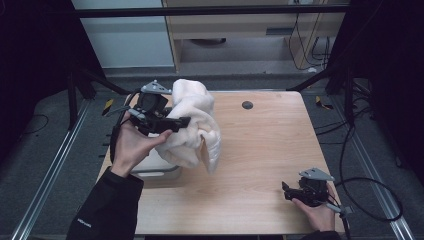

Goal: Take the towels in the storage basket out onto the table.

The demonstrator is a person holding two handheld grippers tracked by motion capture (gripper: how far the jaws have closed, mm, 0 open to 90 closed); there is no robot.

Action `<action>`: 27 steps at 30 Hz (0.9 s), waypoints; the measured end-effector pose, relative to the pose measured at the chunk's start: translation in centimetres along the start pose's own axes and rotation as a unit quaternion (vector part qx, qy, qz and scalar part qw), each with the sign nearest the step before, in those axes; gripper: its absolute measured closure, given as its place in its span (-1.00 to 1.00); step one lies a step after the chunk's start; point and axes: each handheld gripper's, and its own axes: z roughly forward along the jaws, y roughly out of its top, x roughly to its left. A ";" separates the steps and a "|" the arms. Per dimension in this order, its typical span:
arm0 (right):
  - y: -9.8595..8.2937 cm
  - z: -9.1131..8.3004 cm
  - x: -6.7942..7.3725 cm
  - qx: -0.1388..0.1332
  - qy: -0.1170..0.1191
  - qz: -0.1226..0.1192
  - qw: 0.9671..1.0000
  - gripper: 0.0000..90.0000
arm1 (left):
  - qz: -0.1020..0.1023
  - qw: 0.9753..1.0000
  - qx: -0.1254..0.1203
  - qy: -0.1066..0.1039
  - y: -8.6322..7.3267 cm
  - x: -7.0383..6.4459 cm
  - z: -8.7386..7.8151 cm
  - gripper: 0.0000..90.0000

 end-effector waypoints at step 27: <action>-0.1 -0.1 -0.2 -0.002 -0.001 0.001 1.000 -0.72 | 0.023 0.999 0.033 -0.037 0.2 -2.8 5.7 0.26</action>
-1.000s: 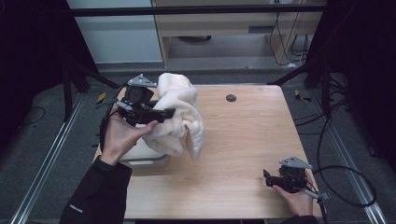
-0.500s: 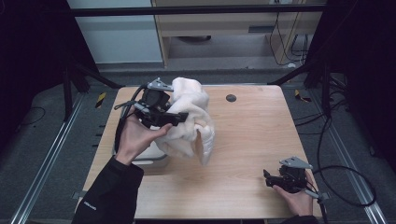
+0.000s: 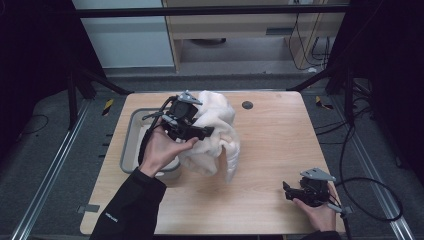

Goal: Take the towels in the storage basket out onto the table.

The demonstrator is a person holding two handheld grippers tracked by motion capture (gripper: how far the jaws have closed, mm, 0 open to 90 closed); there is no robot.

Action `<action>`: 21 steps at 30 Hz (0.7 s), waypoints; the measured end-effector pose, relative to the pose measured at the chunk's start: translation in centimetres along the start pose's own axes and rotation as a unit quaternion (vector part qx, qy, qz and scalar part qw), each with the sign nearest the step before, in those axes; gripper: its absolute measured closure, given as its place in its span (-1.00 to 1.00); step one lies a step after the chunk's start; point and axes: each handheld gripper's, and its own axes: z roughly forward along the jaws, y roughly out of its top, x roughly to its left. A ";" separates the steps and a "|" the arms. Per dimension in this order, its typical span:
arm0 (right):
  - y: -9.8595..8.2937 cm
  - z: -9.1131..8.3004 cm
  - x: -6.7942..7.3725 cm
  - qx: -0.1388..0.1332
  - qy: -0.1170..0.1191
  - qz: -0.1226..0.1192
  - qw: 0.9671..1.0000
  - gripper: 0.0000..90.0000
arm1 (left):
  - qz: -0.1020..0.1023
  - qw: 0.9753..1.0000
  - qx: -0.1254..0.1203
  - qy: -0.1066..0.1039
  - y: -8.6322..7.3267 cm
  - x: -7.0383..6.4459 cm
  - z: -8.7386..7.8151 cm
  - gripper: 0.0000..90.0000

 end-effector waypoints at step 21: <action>-0.1 -0.1 -0.2 0.000 -0.001 0.005 1.000 -0.72 | 0.009 0.999 0.025 -0.020 0.1 -1.2 5.2 0.25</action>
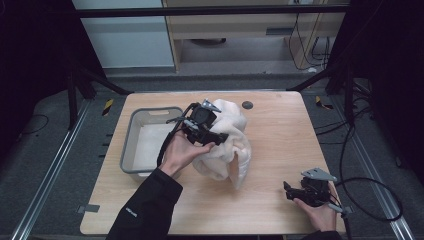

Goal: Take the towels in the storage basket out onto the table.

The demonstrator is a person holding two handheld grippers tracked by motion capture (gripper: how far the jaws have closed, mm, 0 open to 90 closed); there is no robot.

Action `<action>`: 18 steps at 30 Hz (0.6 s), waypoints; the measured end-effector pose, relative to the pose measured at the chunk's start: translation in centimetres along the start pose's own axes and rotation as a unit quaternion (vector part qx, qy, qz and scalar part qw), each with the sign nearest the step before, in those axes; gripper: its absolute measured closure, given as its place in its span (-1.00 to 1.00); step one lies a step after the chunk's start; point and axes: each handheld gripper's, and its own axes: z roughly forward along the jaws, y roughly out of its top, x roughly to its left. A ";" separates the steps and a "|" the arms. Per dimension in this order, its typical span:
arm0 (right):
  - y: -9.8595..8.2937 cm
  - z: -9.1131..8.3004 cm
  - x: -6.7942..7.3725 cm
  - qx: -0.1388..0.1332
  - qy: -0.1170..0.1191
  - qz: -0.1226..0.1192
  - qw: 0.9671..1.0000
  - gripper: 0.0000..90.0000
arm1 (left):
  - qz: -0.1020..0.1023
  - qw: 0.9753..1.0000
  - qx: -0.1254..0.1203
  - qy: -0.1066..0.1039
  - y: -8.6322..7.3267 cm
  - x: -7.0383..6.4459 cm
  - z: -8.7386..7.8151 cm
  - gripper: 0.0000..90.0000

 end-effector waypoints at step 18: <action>0.0 0.0 -0.1 0.003 -0.003 -0.002 1.000 -0.72 | -0.007 1.000 0.017 -0.013 -0.9 0.1 4.8 0.24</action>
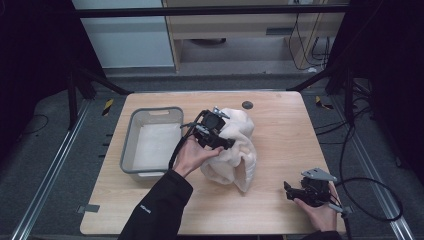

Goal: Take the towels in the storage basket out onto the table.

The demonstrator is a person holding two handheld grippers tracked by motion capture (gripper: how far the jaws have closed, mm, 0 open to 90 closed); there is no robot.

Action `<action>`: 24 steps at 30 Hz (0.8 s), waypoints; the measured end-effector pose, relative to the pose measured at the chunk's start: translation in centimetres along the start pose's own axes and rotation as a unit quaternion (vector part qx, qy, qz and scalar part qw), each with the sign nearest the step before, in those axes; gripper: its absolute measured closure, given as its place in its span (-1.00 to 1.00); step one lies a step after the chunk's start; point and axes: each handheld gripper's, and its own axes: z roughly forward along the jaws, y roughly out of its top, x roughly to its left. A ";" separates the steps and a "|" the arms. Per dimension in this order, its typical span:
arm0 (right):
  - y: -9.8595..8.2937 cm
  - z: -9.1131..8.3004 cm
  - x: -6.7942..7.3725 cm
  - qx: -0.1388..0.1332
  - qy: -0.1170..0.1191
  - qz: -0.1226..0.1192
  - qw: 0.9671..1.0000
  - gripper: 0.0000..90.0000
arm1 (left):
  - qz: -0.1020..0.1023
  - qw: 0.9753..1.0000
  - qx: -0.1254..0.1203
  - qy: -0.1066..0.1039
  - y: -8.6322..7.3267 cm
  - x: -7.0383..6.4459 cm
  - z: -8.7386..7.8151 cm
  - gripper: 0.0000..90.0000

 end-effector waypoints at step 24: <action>-0.1 0.1 0.0 0.001 -0.001 0.000 1.000 -0.72 | -0.015 1.000 0.020 -0.009 -1.8 0.2 4.1 0.08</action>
